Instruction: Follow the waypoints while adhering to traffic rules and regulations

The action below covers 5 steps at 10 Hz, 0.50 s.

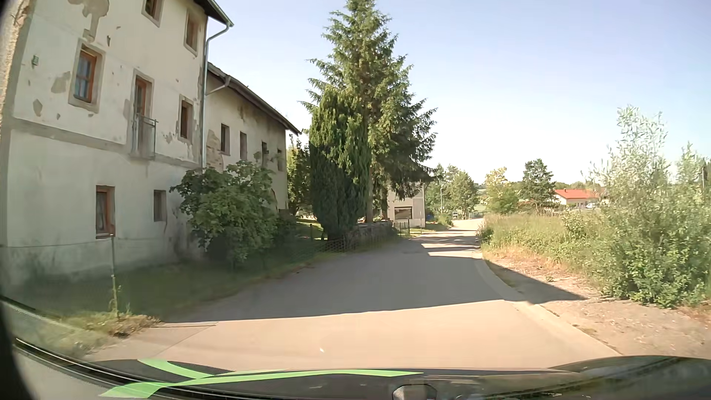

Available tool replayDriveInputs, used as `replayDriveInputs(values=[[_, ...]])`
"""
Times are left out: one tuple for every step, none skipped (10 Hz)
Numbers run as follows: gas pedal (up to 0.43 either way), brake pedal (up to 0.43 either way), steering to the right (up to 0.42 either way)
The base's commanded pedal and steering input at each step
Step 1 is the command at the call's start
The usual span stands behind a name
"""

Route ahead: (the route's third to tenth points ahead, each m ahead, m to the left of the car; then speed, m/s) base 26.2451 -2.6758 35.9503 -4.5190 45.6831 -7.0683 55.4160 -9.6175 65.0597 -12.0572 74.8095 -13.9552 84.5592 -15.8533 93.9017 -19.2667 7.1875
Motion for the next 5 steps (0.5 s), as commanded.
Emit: replayDriveInputs(values=[[0.110,0.000,0.030],[0.110,0.000,0.032],[0.110,0.000,0.033],[0.110,0.000,0.034],[0.110,0.000,0.036]])
